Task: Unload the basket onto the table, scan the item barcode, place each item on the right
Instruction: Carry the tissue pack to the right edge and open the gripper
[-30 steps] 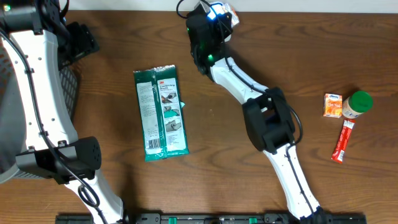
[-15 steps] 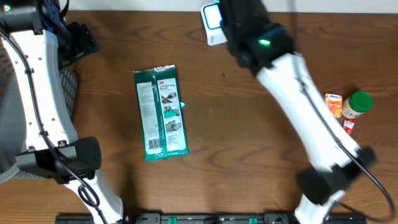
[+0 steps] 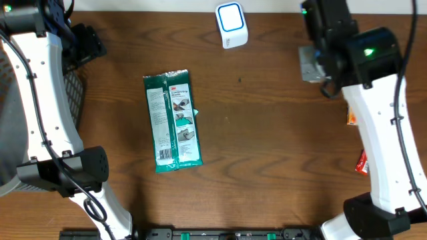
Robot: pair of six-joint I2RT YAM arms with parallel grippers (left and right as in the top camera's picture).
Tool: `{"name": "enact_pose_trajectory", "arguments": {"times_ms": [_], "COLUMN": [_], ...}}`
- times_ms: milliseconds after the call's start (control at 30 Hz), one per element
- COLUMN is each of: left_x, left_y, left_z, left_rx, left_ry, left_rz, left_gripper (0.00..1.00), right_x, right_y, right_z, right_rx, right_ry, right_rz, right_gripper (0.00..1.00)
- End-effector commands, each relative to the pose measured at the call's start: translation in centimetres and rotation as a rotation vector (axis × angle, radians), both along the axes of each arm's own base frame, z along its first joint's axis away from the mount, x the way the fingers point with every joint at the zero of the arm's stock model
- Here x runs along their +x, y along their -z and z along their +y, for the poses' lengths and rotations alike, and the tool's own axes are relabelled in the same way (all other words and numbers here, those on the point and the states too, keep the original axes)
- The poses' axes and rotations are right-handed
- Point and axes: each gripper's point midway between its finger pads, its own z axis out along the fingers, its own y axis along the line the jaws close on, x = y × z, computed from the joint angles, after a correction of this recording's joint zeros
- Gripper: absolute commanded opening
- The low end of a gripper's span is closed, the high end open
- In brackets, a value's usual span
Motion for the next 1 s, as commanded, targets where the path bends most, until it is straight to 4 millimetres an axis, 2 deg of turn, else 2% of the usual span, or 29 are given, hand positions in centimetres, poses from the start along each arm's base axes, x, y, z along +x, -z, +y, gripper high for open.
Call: {"name": "enact_pose_trajectory", "arguments": {"times_ms": [0, 200, 367, 700, 867, 967], "left_x": [-1.2, -1.2, -1.2, -1.2, -1.2, -1.2], "left_y": [0.5, 0.5, 0.5, 0.5, 0.5, 0.5], "left_z": [0.2, 0.2, 0.2, 0.2, 0.2, 0.2], "left_rx": [0.005, 0.005, 0.005, 0.005, 0.005, 0.005], "left_ry": [0.006, 0.006, 0.006, 0.006, 0.006, 0.006], "left_rz": [0.062, 0.062, 0.062, 0.062, 0.062, 0.062], "left_gripper": [0.82, 0.82, 0.82, 0.82, 0.82, 0.82], "right_x": [-1.4, -2.5, -2.7, -3.7, -5.3, -6.3], "right_y": [0.5, 3.4, 7.1, 16.6, 21.0, 22.8], "right_z": [-2.9, -6.4, -8.7, -12.8, -15.3, -16.1], "right_rx": [0.048, 0.046, 0.030, 0.020, 0.027, 0.029], "right_ry": [0.185, 0.344, 0.416, 0.542, 0.625, 0.654], "right_rz": [0.013, 0.096, 0.162, 0.249, 0.272, 0.284], "right_gripper": [0.01, 0.01, 0.01, 0.01, 0.01, 0.01]}}
